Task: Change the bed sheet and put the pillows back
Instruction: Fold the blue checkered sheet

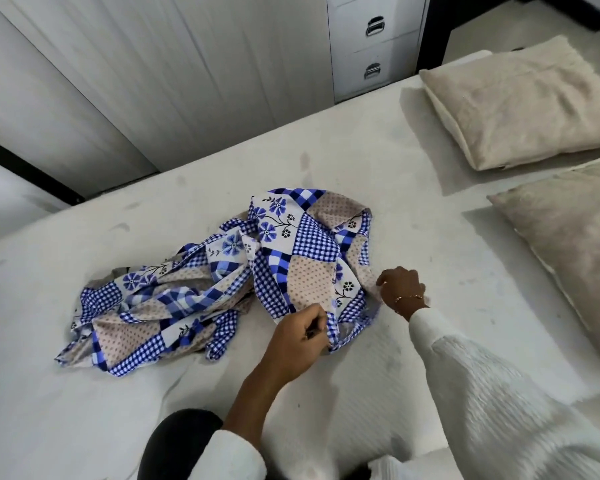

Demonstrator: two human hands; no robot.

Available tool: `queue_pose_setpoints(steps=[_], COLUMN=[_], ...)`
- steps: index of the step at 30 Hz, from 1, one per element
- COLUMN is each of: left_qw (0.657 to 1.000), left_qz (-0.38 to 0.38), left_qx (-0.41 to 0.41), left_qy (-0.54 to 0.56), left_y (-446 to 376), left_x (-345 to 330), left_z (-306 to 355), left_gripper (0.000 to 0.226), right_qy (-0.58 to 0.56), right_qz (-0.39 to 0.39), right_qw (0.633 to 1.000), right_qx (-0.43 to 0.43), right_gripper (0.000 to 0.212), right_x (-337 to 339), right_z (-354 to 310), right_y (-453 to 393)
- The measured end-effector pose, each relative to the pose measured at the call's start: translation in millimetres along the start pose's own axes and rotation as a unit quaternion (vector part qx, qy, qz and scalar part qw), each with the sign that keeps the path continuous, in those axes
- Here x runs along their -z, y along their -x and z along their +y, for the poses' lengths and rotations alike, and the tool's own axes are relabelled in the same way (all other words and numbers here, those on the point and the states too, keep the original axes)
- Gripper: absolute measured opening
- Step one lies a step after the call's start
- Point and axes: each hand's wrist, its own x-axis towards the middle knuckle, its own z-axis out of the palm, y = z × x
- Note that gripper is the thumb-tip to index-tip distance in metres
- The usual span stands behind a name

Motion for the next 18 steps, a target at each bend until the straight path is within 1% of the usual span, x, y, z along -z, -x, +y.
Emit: queue_pose_setpoints(steps=[2, 4, 6, 10, 12, 14, 15, 18], left_qw=[0.999, 0.994, 0.984, 0.963, 0.958, 0.954, 0.953, 0.952], left_qz=[0.042, 0.110, 0.175, 0.267, 0.285, 0.296, 0.299, 0.301], left_qx=[-0.004, -0.009, 0.001, 0.019, 0.021, 0.021, 0.019, 0.017], left_qy=[0.020, 0.006, -0.011, 0.025, 0.038, 0.047, 0.043, 0.048], left_y=[-6, -20, -38, -76, -91, -105, -111, -125], left_x=[0, 2, 7, 22, 28, 32, 34, 39], left_z=[-2, -5, -11, -19, -17, -14, -13, -12], left_gripper=[0.012, 0.010, 0.014, 0.027, 0.032, 0.033, 0.033, 0.024], right_qy=[-0.051, -0.083, -0.095, -0.101, -0.091, -0.083, -0.081, -0.052], right_qz=[0.016, 0.018, 0.021, 0.041, 0.045, 0.050, 0.058, 0.083], right_qw=[0.998, 0.996, 0.995, 0.994, 0.995, 0.995, 0.995, 0.994], right_qx=[-0.017, -0.024, -0.014, -0.012, -0.003, 0.015, 0.023, 0.038], right_gripper=[0.031, 0.030, 0.028, 0.029, 0.030, 0.035, 0.036, 0.031], right_x=[-2, -8, -15, -24, -25, -24, -24, -21], right_z=[-3, -6, -7, -10, -12, -16, -19, -28], right_y=[-19, -43, -69, -116, -134, -148, -154, -171])
